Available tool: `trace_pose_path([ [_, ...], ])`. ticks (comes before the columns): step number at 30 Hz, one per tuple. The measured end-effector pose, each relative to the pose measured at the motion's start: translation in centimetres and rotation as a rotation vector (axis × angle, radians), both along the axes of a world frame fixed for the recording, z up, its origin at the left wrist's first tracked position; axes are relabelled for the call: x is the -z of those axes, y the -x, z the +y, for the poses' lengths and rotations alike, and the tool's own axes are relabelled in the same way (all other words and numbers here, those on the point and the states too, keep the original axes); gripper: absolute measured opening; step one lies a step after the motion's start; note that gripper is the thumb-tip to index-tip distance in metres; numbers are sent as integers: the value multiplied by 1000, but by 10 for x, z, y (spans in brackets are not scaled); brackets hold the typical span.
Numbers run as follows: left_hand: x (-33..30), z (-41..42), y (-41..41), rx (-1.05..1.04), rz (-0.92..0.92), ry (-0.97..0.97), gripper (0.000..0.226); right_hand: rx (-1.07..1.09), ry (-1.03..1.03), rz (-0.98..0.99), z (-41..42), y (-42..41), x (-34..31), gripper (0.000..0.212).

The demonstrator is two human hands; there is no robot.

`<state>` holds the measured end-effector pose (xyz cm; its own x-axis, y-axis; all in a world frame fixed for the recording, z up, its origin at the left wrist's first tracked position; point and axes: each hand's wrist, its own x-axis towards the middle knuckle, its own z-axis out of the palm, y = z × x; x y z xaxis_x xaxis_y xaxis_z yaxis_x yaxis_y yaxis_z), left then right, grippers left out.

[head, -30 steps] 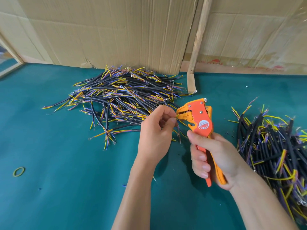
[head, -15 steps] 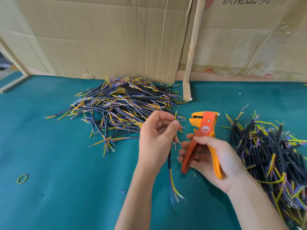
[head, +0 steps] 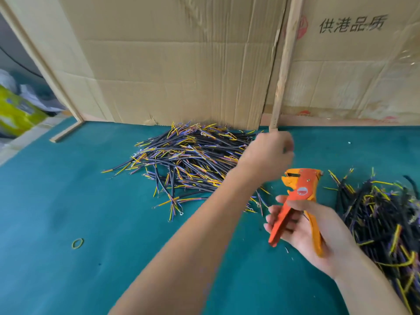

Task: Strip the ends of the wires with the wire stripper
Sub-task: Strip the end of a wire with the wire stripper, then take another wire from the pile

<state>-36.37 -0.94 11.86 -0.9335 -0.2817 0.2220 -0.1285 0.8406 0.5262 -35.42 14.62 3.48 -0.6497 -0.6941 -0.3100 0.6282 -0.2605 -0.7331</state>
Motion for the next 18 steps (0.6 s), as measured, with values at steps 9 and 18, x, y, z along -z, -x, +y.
trace_pose_path([
  [9, 43, -125, -77, -200, -150, 438, 30, -8, 27, 6, 1, -2, -5, 52],
  [18, 17, -140, -66, -95, -254, 515, 16, -3, 33, -43, -1, 0, -5, 52],
])
